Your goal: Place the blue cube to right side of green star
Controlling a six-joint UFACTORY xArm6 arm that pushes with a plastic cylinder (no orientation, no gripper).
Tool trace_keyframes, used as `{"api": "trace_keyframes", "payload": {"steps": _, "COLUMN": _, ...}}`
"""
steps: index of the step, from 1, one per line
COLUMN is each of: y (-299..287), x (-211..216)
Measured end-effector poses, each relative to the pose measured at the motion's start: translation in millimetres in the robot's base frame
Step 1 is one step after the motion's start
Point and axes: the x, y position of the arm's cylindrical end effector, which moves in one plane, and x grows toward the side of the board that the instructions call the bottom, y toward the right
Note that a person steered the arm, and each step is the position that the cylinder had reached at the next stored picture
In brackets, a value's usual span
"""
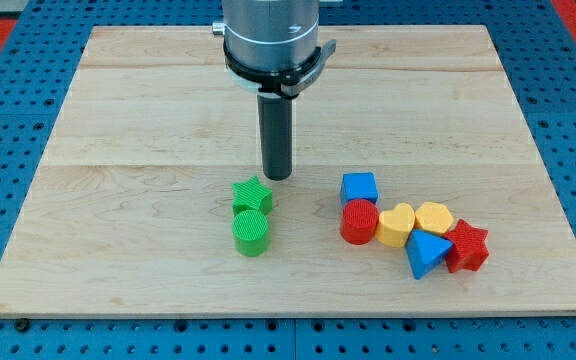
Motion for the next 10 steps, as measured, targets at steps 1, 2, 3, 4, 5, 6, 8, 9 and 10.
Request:
{"api": "trace_keyframes", "payload": {"steps": 1, "y": 21.1, "x": -32.3}}
{"api": "trace_keyframes", "payload": {"steps": 2, "y": 64.6, "x": -59.8}}
{"api": "trace_keyframes", "payload": {"steps": 3, "y": 138.7, "x": -30.1}}
{"api": "trace_keyframes", "payload": {"steps": 4, "y": 144.4, "x": 26.5}}
{"api": "trace_keyframes", "payload": {"steps": 5, "y": 107.5, "x": 31.1}}
{"api": "trace_keyframes", "payload": {"steps": 6, "y": 72.4, "x": 37.9}}
{"api": "trace_keyframes", "payload": {"steps": 8, "y": 62.9, "x": 48.0}}
{"api": "trace_keyframes", "payload": {"steps": 9, "y": 63.7, "x": 77.2}}
{"api": "trace_keyframes", "payload": {"steps": 10, "y": 62.5, "x": 94.3}}
